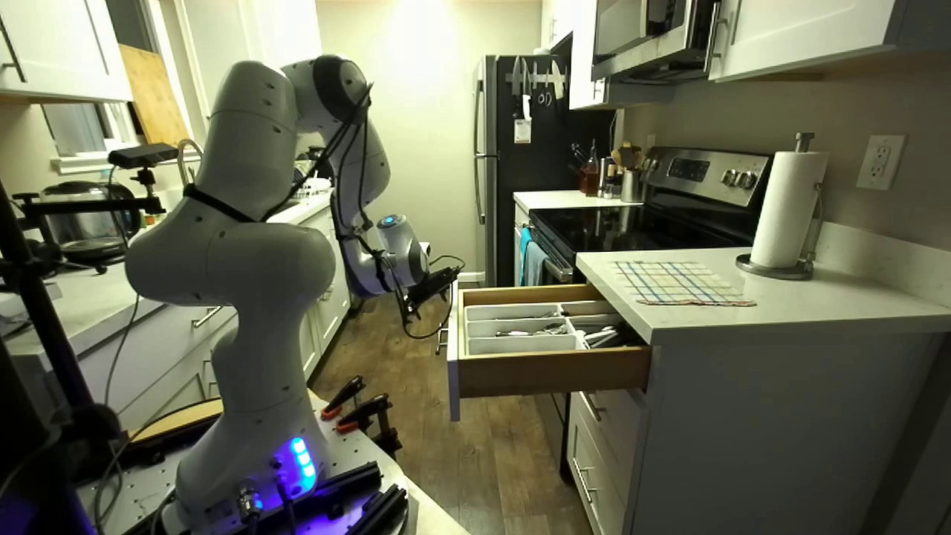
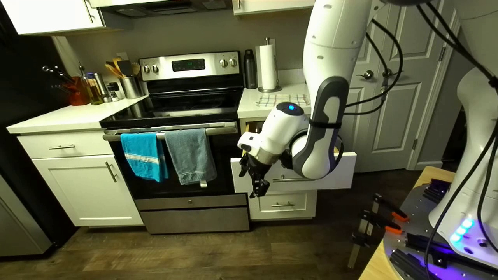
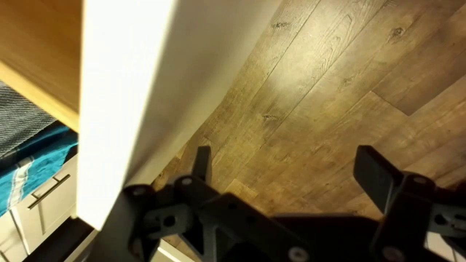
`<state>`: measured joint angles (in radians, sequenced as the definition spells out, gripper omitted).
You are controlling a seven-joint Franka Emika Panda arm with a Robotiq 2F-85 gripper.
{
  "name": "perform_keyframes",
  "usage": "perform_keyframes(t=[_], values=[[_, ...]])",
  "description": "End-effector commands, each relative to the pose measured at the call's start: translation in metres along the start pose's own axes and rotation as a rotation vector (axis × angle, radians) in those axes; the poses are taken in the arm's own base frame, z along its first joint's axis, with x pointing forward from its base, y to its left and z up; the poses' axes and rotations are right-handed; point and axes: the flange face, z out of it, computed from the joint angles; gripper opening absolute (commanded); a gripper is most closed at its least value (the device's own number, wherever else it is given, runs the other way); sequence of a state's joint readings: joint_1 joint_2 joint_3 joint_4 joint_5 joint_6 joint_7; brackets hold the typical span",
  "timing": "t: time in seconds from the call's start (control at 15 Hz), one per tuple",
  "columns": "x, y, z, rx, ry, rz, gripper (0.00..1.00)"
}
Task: Open the top drawer of the cabinet on the right
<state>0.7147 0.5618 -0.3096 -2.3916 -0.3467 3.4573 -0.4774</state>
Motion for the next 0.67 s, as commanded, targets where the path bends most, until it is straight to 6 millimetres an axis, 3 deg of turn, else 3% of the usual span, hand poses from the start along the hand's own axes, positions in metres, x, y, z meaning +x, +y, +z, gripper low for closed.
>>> perform_keyframes(t=[0.0,0.27,0.53,0.6], values=[[-0.025,0.014,-0.060,0.023,0.074,0.107,1.00],[-0.040,0.030,-0.092,0.024,0.138,0.191,1.00],[-0.059,0.049,-0.103,0.011,0.158,0.274,1.00],[-0.067,0.061,-0.105,-0.013,0.154,0.307,1.00]])
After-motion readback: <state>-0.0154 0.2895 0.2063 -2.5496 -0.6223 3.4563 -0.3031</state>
